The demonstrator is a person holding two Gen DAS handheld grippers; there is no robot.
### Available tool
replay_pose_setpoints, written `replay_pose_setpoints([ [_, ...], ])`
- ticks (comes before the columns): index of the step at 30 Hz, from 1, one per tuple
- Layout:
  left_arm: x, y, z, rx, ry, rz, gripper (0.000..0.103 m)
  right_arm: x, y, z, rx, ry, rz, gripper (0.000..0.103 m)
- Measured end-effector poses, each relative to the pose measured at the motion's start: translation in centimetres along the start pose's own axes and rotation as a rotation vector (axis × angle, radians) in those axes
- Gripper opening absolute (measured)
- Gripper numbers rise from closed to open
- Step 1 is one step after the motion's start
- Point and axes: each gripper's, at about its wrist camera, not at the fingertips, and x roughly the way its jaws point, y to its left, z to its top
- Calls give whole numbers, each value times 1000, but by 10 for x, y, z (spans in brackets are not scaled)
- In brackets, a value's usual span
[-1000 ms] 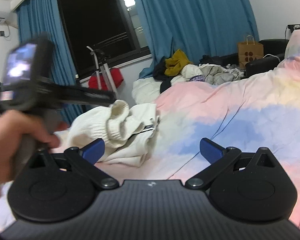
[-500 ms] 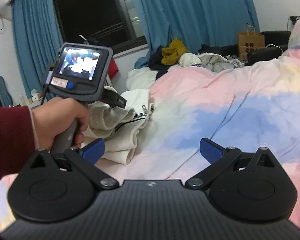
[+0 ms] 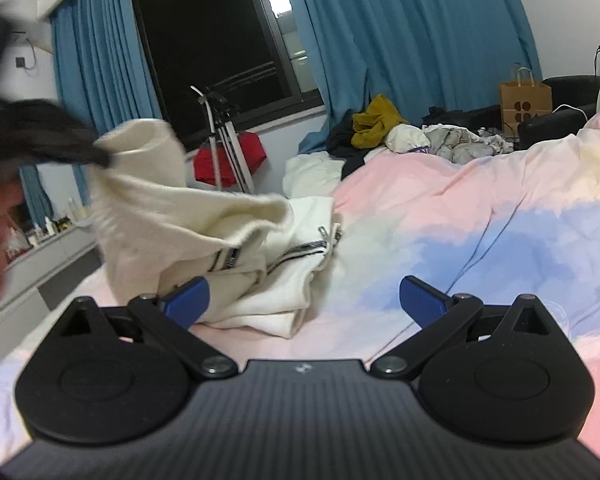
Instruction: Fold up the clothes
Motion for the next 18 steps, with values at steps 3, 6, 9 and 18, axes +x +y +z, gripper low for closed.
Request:
replay_pose_setpoints([
  [3,-58,50,-20,-107,-11,-22,6,-6,-2,3,72,16,55,103],
  [6,-96,100,-60,-226,17,-44,6,-11,-6,2,184,57,144,103],
  [9,-109,141,-108,-299,70,-97,6,-9,-5,-4,269,114,226,103],
  [18,-119,204,-179,-557,221,-186,10,38,16,-42,290,334,301,94],
])
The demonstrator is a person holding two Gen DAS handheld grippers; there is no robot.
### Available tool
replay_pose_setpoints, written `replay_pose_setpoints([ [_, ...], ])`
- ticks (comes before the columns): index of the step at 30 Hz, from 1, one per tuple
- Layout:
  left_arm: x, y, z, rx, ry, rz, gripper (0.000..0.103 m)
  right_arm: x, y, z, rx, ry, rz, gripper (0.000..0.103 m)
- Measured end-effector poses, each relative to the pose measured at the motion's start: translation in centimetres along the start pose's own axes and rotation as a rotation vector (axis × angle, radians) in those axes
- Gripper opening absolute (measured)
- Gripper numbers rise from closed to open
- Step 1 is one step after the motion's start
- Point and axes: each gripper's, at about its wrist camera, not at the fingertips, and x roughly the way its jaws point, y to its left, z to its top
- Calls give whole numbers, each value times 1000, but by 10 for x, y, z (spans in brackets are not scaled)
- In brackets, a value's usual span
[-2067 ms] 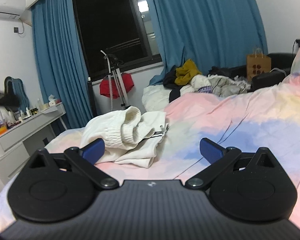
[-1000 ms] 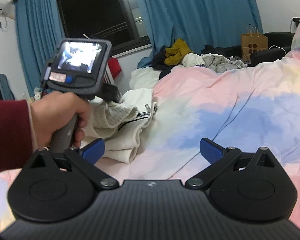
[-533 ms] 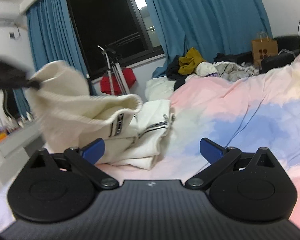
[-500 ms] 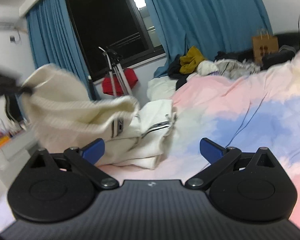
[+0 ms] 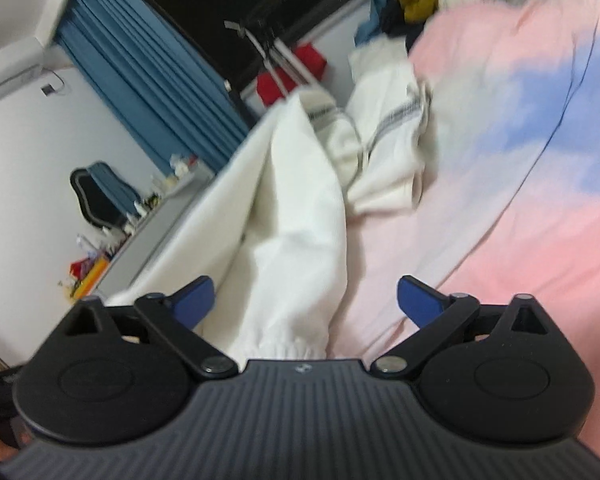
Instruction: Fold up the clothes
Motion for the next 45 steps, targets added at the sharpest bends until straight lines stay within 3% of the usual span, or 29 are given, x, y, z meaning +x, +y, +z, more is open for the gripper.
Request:
replay_pose_setpoints([
  [1,-2,4,0,-24,4,-16,11,6,0,-5,-1,22,4,85],
  [3,-2,9,1,-60,15,-42,15,18,-1,-12,1,76,12,76],
  [7,4,3,-5,-56,16,-101,26,38,-2,-24,-1,130,70,72],
  [9,8,-3,-12,-35,40,-109,27,43,-5,-23,35,129,86,67],
  [12,-2,-13,-22,-31,58,-184,29,44,-5,-20,89,128,115,32],
  [16,-22,-25,-36,-34,43,-279,46,32,5,-22,63,149,90,22],
  [19,-26,-35,-48,-91,84,-355,51,19,13,-18,105,151,126,18],
  [23,-17,-36,-59,-150,123,-398,56,-5,31,-19,118,152,182,14],
  [26,3,-34,-59,-213,141,-399,62,-20,37,-29,143,175,190,14],
  [29,27,-30,-61,-306,198,-411,63,-26,34,-33,162,183,163,14],
  [37,69,-26,-75,-450,229,-377,63,-16,15,-34,252,193,108,14],
  [45,71,-45,-96,-458,285,-407,65,-14,12,-34,272,191,111,14],
])
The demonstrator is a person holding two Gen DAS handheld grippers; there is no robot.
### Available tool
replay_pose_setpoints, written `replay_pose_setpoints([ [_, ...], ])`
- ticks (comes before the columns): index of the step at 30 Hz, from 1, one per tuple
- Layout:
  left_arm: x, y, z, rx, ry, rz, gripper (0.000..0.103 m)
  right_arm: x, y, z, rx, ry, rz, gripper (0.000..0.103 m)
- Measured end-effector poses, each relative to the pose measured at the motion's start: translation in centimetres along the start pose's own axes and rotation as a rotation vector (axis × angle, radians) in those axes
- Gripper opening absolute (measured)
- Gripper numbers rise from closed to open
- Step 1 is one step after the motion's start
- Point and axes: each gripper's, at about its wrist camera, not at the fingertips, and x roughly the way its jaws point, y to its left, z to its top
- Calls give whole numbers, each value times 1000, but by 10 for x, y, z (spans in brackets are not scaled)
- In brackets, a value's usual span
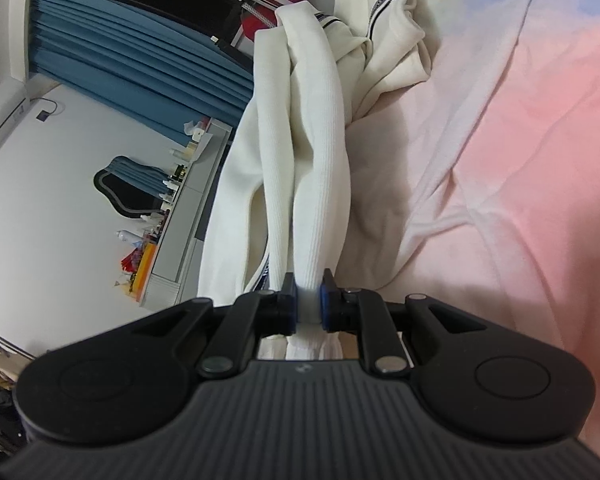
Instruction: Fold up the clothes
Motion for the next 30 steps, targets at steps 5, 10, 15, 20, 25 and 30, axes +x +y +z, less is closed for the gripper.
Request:
replay_pose_setpoints([
  [5,28,4,8,15,-27,51,61,1,-2,0,-1,-4,-7,14],
  [10,45,7,33,-6,-129,59,39,6,-3,0,-9,-4,-29,14],
  [15,38,-6,69,-8,-245,57,12,5,4,-3,-49,-1,-5,14],
  [20,-7,-32,143,59,-391,67,10,8,27,-13,-23,21,90,14],
  [25,-59,-63,239,147,-550,190,10,53,82,-31,-51,102,199,10],
  [30,-65,-62,327,189,-655,368,10,141,139,-60,-78,215,308,8],
])
